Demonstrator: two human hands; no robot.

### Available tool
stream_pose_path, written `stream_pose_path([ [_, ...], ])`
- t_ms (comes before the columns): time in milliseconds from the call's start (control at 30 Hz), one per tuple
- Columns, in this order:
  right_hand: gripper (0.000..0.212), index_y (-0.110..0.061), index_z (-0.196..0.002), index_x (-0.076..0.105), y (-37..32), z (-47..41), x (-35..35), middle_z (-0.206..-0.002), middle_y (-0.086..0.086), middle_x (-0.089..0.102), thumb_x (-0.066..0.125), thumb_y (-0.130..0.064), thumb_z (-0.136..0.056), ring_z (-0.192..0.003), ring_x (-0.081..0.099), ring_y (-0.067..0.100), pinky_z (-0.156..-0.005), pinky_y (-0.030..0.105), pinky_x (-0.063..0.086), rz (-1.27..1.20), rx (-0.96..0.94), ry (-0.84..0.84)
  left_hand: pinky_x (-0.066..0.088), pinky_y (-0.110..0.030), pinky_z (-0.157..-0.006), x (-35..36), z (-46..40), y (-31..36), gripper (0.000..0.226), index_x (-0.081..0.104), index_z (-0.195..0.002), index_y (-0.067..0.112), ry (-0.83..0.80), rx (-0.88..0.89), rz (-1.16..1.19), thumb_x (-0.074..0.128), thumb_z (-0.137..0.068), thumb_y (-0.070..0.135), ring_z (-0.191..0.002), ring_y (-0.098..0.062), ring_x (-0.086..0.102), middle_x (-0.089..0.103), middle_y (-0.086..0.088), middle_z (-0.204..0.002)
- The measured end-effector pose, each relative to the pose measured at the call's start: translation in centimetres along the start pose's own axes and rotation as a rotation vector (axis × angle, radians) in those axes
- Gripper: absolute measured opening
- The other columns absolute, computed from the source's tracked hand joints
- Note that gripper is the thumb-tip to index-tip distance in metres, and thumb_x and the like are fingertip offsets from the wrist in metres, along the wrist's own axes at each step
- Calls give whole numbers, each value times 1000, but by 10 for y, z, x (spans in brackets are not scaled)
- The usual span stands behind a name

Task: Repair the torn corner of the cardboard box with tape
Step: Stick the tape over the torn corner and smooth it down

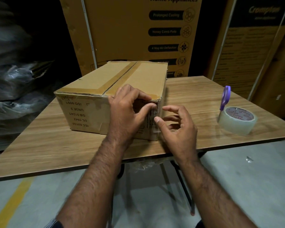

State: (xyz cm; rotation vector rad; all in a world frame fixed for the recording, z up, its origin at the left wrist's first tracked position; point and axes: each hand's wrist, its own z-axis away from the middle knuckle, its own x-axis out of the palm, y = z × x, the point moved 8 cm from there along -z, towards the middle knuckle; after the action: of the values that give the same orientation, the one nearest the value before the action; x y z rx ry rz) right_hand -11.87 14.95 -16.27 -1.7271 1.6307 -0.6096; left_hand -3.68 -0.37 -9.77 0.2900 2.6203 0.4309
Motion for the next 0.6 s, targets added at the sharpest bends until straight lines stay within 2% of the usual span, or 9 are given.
stream_pose_path([
  [133, 40, -26, -117, 63, 3, 4, 3, -94, -7, 74, 83, -15, -84, -76, 72, 7, -64, 16, 58, -18, 62, -27, 34, -37, -85, -1, 0, -1, 25, 73, -93, 21, 4, -6, 5, 85, -79, 38, -95, -9, 54, 60, 12, -94],
  [200, 43, -28, -120, 62, 4, 8, 3, -88, -8, 75, 83, -15, -85, -76, 73, 5, -65, 16, 57, -40, 82, -45, 34, -37, -84, -1, 0, 0, 24, 73, -93, 22, 6, -3, 5, 84, -79, 39, -95, -9, 53, 58, 13, -94],
  [367, 50, -32, -127, 59, 5, 12, 5, -84, -8, 75, 83, -17, -85, -79, 74, 6, -69, 28, 63, -48, 102, -69, 35, -37, -84, -1, -1, 0, 24, 73, -93, 23, 2, 1, 10, 83, -80, 41, -95, -9, 54, 58, 13, -94],
  [500, 64, -38, -135, 49, 10, 8, 1, -81, -7, 76, 83, -22, -84, -74, 73, 5, -69, 22, 61, -36, 168, -42, 35, -38, -84, -2, -1, 0, 24, 73, -92, 23, -1, -5, 15, 83, -79, 40, -94, -12, 57, 62, 10, -93],
  [600, 60, -35, -131, 53, 18, 6, 0, -79, -5, 76, 85, -24, -82, -69, 72, 4, -70, 26, 62, -22, 210, -58, 36, -39, -84, -1, -1, 0, 24, 73, -92, 23, -4, -10, 11, 83, -79, 39, -94, -15, 59, 65, 7, -94],
])
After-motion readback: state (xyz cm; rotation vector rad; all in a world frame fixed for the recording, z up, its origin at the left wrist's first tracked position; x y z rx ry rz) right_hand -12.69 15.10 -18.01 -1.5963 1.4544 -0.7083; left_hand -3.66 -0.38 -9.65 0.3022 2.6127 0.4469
